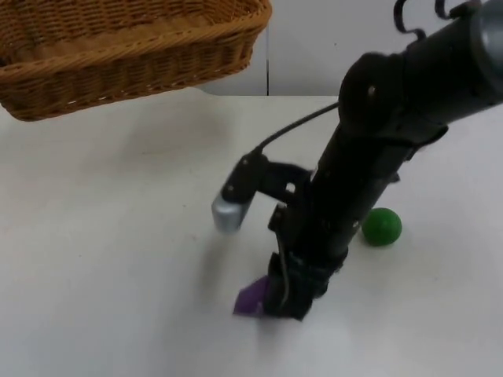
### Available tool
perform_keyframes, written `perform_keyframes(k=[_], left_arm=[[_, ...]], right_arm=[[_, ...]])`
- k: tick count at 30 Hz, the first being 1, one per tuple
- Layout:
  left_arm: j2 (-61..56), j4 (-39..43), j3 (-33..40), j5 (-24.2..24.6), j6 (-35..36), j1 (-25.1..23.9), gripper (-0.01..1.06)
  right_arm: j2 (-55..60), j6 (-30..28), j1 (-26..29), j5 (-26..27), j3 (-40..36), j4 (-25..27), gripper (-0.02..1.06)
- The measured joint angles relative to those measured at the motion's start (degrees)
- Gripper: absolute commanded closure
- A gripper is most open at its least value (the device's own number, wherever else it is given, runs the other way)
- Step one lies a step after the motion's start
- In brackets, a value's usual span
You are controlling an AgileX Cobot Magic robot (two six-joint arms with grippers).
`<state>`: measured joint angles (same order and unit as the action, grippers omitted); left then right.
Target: Pick up the basket with the left hand and place the triangular block into the basket with the right hand.
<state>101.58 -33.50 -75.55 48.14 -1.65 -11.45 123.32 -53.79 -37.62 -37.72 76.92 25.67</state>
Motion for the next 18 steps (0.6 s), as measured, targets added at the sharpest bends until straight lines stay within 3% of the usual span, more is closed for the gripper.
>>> perform_keyframes(k=[4, 13, 18], left_arm=[[0.0, 0.0, 0.0, 0.0, 0.0, 0.0, 1.04], [0.0, 0.0, 0.0, 0.0, 0.0, 0.0, 1.04], [0.0, 0.0, 0.0, 0.0, 0.0, 0.0, 1.04]], right_arm=[[-4.6, 5.2, 0.0, -1.2, 0.0, -1.5, 1.04], [-20.7, 27.4, 0.0, -6.1, 0.0, -11.9, 1.04], [-26.6, 32.2, 0.0, -5.6, 0.0, -14.9, 1.04]])
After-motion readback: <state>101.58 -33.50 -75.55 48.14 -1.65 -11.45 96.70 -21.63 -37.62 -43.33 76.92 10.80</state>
